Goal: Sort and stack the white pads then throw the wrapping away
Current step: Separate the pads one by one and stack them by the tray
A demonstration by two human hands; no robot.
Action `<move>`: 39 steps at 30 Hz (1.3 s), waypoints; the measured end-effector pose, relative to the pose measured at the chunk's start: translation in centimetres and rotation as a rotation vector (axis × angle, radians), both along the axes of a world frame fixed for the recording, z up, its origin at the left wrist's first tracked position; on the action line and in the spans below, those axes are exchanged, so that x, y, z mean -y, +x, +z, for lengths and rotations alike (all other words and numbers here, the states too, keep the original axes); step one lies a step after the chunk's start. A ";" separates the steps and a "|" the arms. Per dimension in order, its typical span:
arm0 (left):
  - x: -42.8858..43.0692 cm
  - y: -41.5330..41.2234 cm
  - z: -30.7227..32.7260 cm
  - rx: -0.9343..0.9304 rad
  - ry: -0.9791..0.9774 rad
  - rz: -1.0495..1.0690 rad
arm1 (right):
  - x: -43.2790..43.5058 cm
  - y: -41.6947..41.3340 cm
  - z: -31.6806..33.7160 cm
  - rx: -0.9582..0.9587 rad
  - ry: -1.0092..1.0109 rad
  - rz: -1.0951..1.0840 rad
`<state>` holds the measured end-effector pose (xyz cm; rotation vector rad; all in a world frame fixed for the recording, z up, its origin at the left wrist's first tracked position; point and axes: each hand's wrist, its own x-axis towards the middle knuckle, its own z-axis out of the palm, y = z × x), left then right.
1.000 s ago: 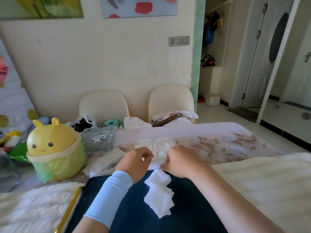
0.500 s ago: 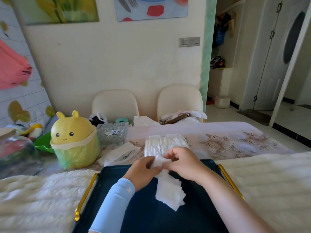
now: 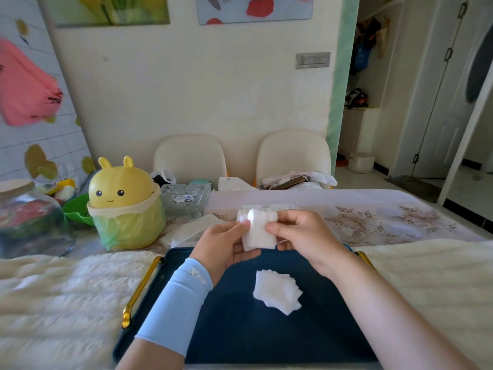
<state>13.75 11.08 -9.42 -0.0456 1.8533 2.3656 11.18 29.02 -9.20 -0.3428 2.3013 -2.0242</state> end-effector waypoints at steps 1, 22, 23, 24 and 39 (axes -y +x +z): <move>-0.1 0.0 0.0 0.010 0.026 0.000 | 0.0 0.1 0.0 -0.002 -0.009 0.004; -0.8 0.6 0.6 -0.011 0.050 -0.052 | 0.4 1.1 1.1 -0.116 0.066 -0.120; -0.7 0.7 0.7 -0.020 0.044 -0.080 | 0.4 1.0 1.2 -0.112 0.082 -0.124; -0.6 0.7 0.7 -0.037 0.016 -0.112 | 0.4 1.1 1.3 -0.104 0.101 -0.122; 1.3 -0.4 -0.3 -0.035 -0.112 0.203 | 0.8 4.5 2.5 -0.169 1.079 0.261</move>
